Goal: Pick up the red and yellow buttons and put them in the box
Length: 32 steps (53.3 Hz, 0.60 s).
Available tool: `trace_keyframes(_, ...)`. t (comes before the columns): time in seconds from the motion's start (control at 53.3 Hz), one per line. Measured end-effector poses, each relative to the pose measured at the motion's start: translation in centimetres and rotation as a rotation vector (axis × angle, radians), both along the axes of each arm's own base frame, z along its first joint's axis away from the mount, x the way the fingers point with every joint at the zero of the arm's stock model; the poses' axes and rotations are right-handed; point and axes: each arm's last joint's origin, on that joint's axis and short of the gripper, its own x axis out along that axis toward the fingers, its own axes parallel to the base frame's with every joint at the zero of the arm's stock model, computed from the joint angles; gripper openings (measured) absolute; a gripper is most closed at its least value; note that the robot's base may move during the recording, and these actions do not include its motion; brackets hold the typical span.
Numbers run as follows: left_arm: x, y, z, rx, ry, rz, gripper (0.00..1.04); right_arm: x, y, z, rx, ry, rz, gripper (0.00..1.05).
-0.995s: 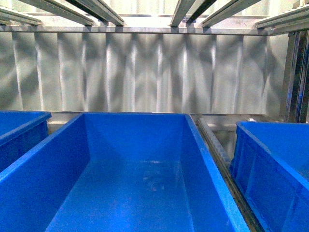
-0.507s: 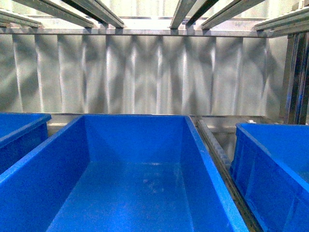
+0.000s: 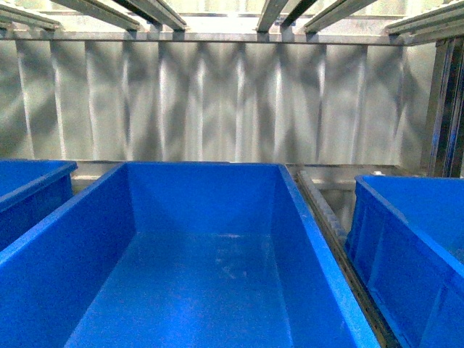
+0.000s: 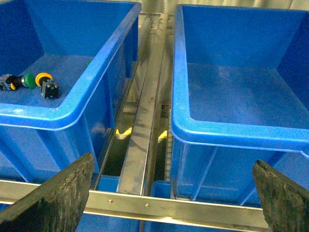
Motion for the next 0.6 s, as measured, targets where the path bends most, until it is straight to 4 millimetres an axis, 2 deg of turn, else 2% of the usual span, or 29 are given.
trace_keyframes(0.15, 0.0, 0.0, 0.0, 0.0, 0.0, 0.0, 0.97, 0.0, 0.0, 0.0, 0.0, 0.0, 0.0, 0.75)
trace_keyframes(0.263, 0.0, 0.0, 0.0, 0.0, 0.0, 0.0, 0.97, 0.0, 0.0, 0.0, 0.0, 0.0, 0.0, 0.98)
trace_keyframes(0.601, 0.0, 0.0, 0.0, 0.0, 0.0, 0.0, 0.97, 0.0, 0.0, 0.0, 0.0, 0.0, 0.0, 0.98)
